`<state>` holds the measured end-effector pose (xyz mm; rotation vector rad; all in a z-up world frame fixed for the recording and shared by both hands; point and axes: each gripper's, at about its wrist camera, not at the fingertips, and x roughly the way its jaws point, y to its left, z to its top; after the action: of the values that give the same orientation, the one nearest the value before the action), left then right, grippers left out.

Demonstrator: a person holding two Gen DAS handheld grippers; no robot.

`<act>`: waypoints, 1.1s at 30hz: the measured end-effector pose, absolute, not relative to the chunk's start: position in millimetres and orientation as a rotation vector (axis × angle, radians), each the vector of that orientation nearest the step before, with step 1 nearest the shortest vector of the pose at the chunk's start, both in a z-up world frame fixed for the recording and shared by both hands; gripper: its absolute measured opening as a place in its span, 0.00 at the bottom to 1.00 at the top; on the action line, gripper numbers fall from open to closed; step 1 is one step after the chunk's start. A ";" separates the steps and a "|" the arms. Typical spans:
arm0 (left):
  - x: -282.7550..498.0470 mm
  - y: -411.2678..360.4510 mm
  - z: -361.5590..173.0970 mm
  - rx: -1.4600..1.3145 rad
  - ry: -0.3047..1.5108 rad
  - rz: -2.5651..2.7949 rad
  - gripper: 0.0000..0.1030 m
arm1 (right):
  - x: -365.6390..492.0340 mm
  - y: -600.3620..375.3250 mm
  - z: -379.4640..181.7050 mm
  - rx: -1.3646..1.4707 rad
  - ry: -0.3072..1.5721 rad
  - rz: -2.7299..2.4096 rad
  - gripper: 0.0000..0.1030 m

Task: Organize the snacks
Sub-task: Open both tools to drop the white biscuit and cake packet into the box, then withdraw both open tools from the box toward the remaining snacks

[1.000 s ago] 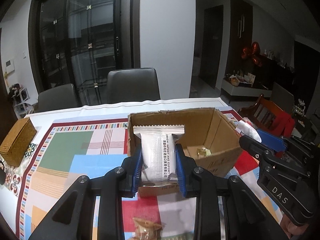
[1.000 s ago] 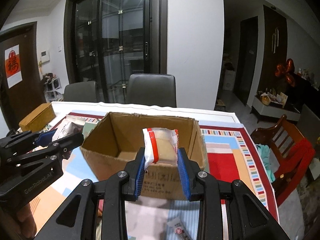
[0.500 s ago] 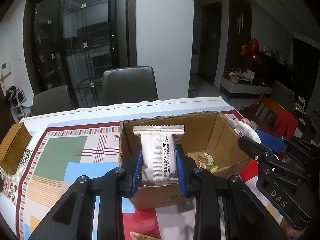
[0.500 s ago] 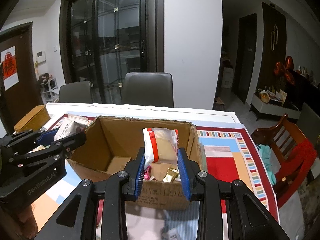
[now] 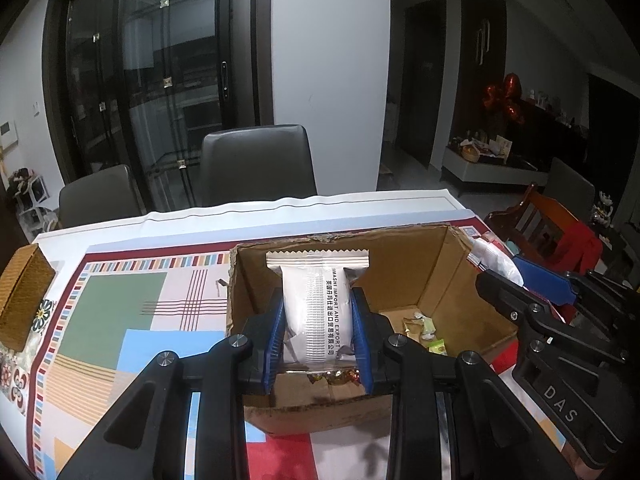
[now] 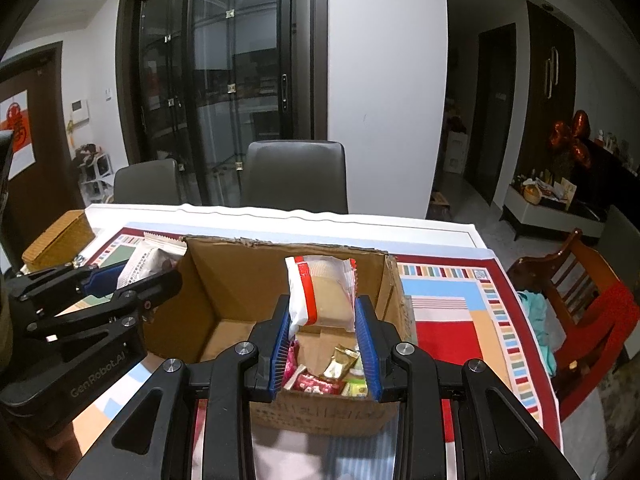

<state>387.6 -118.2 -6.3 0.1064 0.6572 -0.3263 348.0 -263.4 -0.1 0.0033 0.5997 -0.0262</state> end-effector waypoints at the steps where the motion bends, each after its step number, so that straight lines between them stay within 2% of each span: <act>1: 388.8 -118.6 -6.6 0.106 0.658 -0.326 0.30 | 348.3 -263.8 -1.2 0.004 0.601 -0.026 0.32; 6: 389.2 -119.9 -5.2 0.118 0.661 -0.326 0.32 | 353.1 -262.7 -3.4 0.004 0.607 -0.020 0.32; 8: 388.4 -119.2 -3.2 0.123 0.653 -0.321 0.40 | 353.3 -261.5 -2.7 -0.002 0.599 -0.022 0.35; 12: 387.8 -116.2 -2.0 0.125 0.644 -0.308 0.45 | 351.5 -261.0 1.2 -0.013 0.576 -0.040 0.66; 13: 387.6 -115.5 -1.8 0.124 0.642 -0.305 0.49 | 349.8 -261.5 2.6 -0.014 0.567 -0.049 0.71; 15: 386.8 -113.0 -0.4 0.121 0.638 -0.290 0.60 | 346.5 -261.1 5.0 -0.017 0.555 -0.059 0.74; 17: 385.4 -110.6 0.4 0.120 0.633 -0.276 0.67 | 344.7 -260.3 7.0 -0.020 0.551 -0.065 0.75; 20: 382.1 -107.4 2.4 0.120 0.629 -0.265 0.69 | 342.5 -259.5 8.0 -0.021 0.550 -0.067 0.75; 33: 359.1 -97.9 12.9 0.127 0.605 -0.239 0.72 | 320.3 -265.7 15.9 -0.012 0.546 -0.102 0.77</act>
<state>359.1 -97.9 12.9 0.1270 0.6049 -0.2391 320.3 -265.7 15.9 -0.0121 0.5462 -0.1023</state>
